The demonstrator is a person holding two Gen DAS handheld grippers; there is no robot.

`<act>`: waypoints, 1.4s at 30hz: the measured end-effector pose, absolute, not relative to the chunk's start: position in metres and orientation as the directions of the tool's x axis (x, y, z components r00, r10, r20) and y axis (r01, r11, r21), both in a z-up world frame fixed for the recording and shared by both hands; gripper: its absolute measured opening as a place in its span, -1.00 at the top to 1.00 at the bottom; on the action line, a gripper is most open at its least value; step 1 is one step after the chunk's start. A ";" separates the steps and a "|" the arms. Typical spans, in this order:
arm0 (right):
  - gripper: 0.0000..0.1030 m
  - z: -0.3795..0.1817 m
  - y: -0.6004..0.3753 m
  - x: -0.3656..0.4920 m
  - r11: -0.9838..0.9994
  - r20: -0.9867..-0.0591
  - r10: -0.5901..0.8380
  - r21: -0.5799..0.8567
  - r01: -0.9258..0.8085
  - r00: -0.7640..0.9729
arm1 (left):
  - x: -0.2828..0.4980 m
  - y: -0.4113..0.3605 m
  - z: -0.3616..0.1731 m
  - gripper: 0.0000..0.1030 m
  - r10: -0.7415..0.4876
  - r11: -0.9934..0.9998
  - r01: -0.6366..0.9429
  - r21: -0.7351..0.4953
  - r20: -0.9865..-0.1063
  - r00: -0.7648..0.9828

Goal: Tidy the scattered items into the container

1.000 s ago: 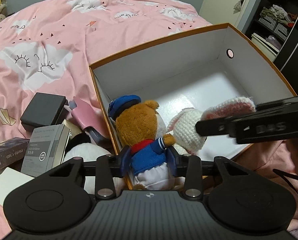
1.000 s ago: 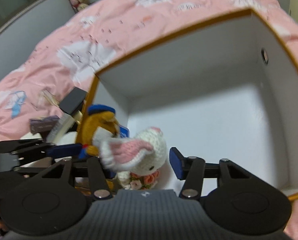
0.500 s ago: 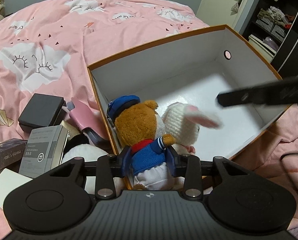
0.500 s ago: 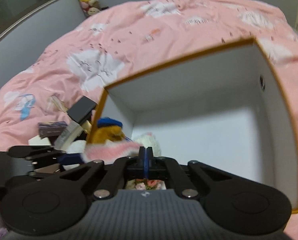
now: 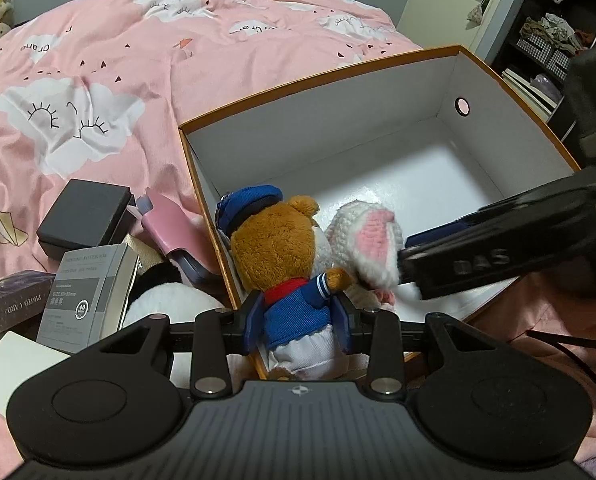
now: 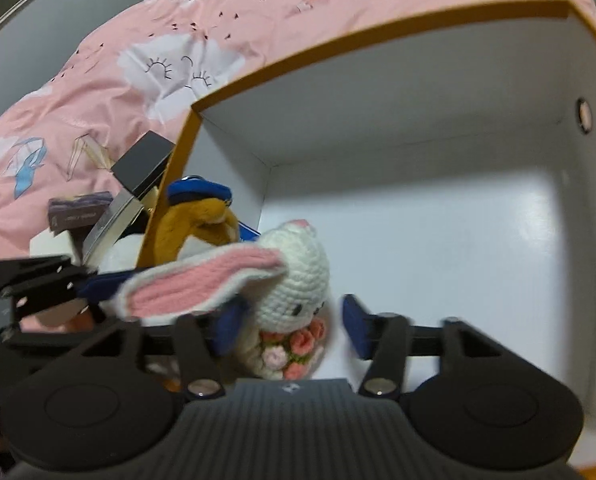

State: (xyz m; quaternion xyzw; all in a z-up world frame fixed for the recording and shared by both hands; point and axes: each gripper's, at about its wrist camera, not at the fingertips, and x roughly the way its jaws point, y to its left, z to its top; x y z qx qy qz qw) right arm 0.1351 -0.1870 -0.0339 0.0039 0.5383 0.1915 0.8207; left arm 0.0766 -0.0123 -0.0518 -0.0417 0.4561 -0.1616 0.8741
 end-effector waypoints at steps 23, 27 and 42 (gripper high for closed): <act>0.08 0.012 -0.197 0.133 0.905 -0.916 0.190 0.025 -0.424 0.353 | 0.068 -0.024 -0.051 0.15 -0.389 0.907 0.352 -0.229 -0.776 0.497; 0.08 0.014 -0.196 0.133 0.899 -0.917 0.181 0.008 -0.437 0.355 | 0.072 -0.017 -0.053 0.15 -0.385 0.915 0.314 -0.253 -0.780 0.493; -0.16 -0.011 -0.175 0.151 0.912 -0.940 0.179 0.048 -0.407 0.292 | 0.074 -0.006 -0.055 0.15 -0.379 0.922 0.274 -0.273 -0.783 0.493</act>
